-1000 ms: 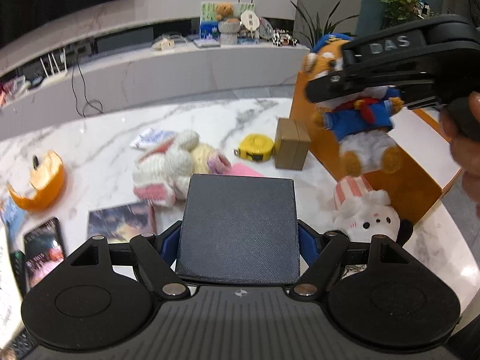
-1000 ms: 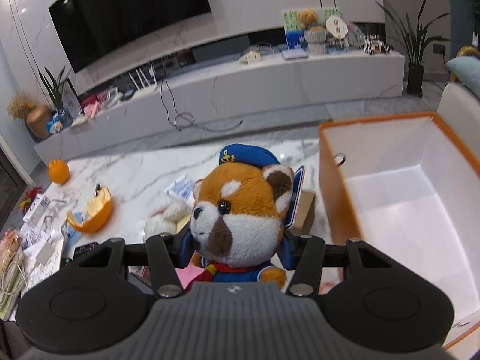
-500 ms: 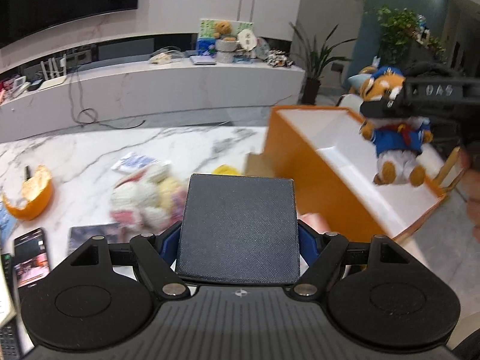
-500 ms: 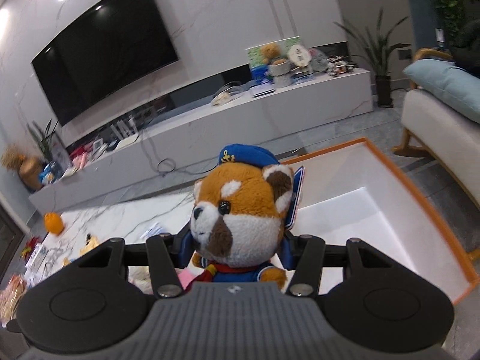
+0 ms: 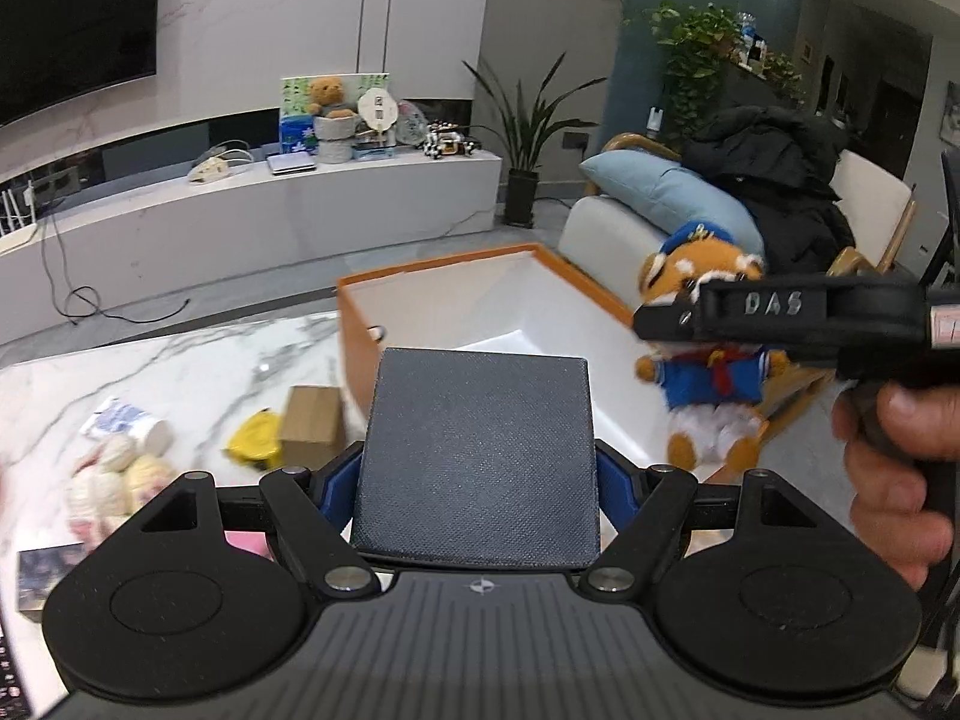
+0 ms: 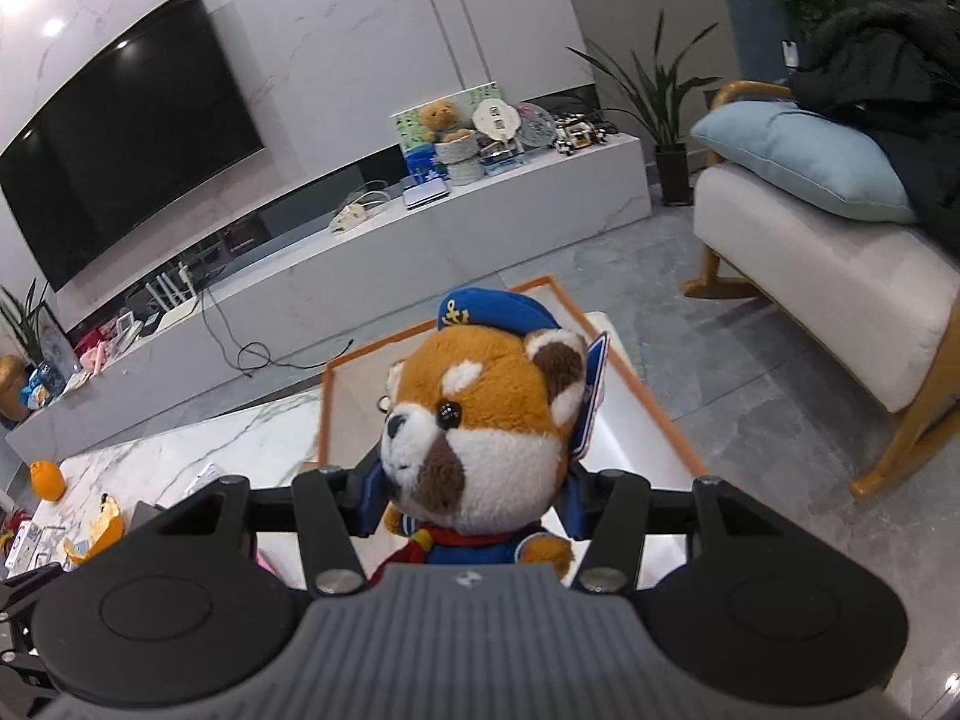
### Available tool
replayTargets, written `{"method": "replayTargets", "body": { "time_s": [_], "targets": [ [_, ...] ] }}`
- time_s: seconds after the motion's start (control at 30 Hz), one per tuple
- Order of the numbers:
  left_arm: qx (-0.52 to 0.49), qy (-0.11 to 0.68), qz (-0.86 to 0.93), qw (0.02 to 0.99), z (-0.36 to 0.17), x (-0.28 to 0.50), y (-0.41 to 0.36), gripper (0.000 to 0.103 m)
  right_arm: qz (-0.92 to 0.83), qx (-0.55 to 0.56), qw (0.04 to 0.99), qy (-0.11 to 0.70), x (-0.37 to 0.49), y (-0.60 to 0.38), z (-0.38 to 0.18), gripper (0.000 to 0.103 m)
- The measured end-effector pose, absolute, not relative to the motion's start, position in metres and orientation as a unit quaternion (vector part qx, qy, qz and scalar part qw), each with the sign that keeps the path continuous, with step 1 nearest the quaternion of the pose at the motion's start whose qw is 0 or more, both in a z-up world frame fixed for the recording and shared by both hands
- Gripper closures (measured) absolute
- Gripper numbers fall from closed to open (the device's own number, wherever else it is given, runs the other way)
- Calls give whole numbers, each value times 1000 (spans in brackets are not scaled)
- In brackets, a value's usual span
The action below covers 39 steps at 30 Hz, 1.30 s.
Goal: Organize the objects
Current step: 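Carry the red panda plush and gray pad over the orange box with both tools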
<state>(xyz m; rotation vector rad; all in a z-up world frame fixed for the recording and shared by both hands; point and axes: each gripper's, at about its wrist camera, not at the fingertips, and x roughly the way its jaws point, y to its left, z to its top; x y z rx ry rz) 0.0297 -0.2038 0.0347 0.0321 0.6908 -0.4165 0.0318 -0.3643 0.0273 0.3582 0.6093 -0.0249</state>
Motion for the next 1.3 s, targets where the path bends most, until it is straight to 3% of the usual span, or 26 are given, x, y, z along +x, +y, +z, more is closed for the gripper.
{"method": "replayTargets", "body": {
  "time_s": [0.5,0.97,1.3],
  "targets": [
    [43,336,-195,920,-1,60,-265,14,-35,96,950,295,59,-370,8,48],
    [146,383,-198,890,-30,65,-299,15,-19,55,911,408,95,-365,-41,48],
    [158,428,-204,866,-27,74,-305,15,-21,69,890,450,103,-367,-60,47]
  ]
}}
